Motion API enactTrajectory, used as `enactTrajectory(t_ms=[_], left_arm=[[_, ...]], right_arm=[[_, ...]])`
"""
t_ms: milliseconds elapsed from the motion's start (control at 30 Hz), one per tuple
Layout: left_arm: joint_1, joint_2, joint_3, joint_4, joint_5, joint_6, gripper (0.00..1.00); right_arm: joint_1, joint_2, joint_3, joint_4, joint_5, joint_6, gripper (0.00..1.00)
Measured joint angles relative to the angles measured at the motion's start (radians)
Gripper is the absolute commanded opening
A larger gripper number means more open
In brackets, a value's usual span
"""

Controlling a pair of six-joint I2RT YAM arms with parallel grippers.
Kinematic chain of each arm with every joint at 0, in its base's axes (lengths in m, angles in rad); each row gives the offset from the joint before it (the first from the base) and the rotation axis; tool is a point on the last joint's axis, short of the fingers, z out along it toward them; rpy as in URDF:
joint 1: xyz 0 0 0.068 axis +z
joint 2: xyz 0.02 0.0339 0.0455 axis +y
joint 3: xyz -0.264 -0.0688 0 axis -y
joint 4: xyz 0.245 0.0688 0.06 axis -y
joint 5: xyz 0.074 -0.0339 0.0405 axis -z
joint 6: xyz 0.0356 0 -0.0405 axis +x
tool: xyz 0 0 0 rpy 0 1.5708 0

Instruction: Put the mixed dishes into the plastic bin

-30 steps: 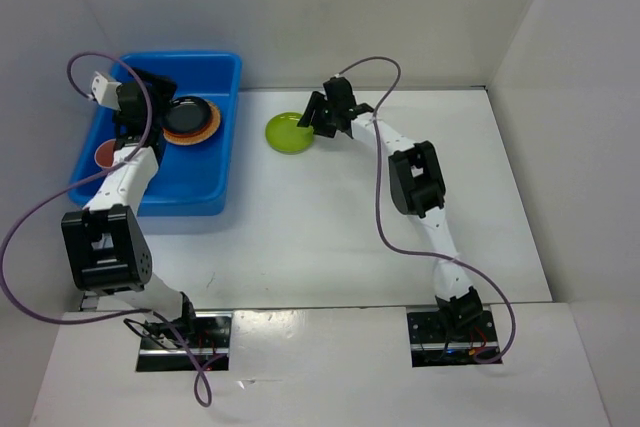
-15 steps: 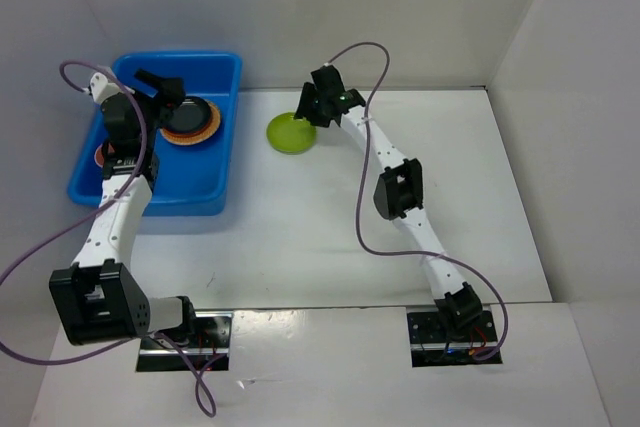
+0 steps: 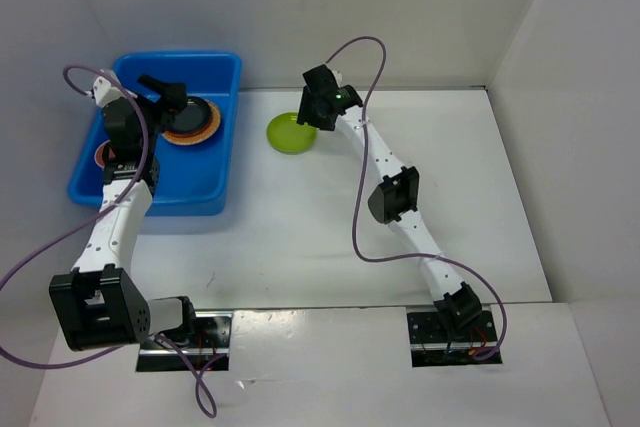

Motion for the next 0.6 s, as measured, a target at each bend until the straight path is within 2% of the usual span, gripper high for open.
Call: enactTrajectory(t_ms=[167, 333, 467, 600], left_arm=[[0.0, -0.002, -0.031, -0.005, 0.014, 0.0, 1.0], [0.0, -0.025, -0.042, -0.005, 0.017, 0.0, 1.0], [0.0, -0.037, -0.043, -0.004, 0.025, 0.0, 1.0], [0.004, -0.046, -0.047, -0.004, 0.032, 0.0, 1.0]], right_arm=[[-0.009, 0.03, 0.001, -0.037, 0.026, 0.011, 0.64], [-0.023, 0.058, 0.001, -0.043, -0.018, 0.024, 0.64], [-0.023, 0.063, 0.001, -0.04, -0.058, 0.037, 0.54], [-0.03, 0.066, 0.001, -0.028, -0.115, 0.053, 0.53]])
